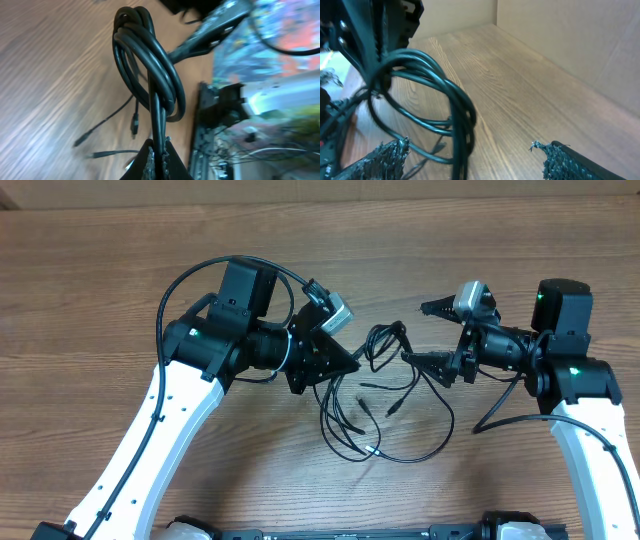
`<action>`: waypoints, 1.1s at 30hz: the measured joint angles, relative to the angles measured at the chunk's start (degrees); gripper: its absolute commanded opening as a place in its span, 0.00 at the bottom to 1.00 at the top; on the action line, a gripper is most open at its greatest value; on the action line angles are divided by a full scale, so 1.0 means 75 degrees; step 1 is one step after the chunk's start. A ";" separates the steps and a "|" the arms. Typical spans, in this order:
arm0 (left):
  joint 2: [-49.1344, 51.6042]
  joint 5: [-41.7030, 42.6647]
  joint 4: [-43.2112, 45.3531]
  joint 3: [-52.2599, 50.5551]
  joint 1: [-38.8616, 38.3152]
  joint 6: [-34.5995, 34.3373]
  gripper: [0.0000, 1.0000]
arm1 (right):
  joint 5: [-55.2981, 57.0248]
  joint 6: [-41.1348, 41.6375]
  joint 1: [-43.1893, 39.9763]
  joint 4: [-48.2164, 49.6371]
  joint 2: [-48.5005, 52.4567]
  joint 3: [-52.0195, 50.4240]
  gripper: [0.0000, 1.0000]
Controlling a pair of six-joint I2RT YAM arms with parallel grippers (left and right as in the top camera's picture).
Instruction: Untangle cables
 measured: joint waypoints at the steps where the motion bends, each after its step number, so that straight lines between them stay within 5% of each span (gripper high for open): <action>1: 0.0000 0.0172 0.0003 0.0000 0.0000 0.0015 0.04 | -0.0003 -0.0166 0.0000 0.0044 -0.0009 0.0000 0.89; 16: 0.0015 0.0705 0.0440 0.0000 -0.0017 -0.0108 0.05 | -0.0612 -0.0513 0.0000 0.1113 -0.0009 0.0000 0.82; 33: 0.0589 0.0571 0.1405 0.0000 -0.0411 -0.2238 0.04 | -0.1250 -0.0513 0.0000 0.1821 -0.0009 0.0000 0.72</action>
